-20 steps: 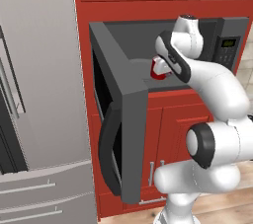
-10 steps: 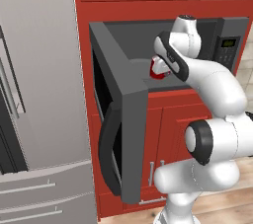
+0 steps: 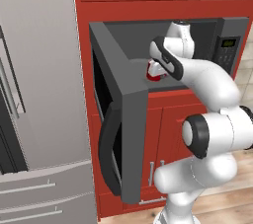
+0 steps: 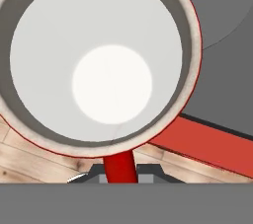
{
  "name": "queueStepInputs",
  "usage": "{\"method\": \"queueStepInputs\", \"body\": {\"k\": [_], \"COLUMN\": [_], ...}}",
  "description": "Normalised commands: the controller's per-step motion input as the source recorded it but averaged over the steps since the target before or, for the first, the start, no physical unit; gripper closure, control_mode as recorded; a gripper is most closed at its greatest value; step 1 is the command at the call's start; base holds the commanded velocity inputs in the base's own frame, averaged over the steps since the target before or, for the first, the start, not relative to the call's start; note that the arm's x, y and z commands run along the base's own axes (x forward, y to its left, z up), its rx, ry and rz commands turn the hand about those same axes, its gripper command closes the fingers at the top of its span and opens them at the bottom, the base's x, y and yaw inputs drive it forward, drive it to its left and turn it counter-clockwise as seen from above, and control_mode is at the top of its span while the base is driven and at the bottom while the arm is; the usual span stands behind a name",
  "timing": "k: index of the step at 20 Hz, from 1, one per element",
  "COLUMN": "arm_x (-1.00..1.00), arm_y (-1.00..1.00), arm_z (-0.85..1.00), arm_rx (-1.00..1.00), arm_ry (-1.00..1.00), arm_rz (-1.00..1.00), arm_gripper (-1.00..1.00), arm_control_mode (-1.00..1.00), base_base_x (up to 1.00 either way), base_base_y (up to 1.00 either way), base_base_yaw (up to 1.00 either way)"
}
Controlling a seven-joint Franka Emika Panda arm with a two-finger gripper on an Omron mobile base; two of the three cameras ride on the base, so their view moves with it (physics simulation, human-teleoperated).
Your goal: Pick the mug from the counter and place it inside the microwave. Then close the microwave.
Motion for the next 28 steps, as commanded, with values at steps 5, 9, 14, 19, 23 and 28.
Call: {"method": "queueStepInputs", "body": {"k": [5, 9, 14, 19, 23, 28], "arm_x": [0.22, 0.33, 0.45, 0.4, 0.27, 0.24], "arm_y": [0.01, 0.02, 0.04, 0.05, 0.05, 0.03], "arm_z": [-0.01, 0.0, -0.03, -0.19, -0.13, -0.04], "arm_rx": [0.0, 0.0, 0.0, 0.0, 0.0, 0.0], "arm_ry": [0.0, 0.0, 0.0, 0.0, 0.0, 0.0], "arm_rz": [-0.01, -0.01, -0.02, -0.03, -0.02, -0.01], "arm_gripper": [1.0, 1.0, 1.0, 1.0, 1.0, 1.0], "arm_control_mode": [-1.0, -1.0, -1.0, -1.0, -1.0, -1.0], "base_base_x": [0.0, 0.0, 0.0, 0.0, 0.0, 0.0], "base_base_y": [0.0, 0.0, 0.0, 0.0, 0.0, 0.0], "base_base_yaw": [0.0, 0.0, 0.0, 0.0, 0.0, 0.0]}}
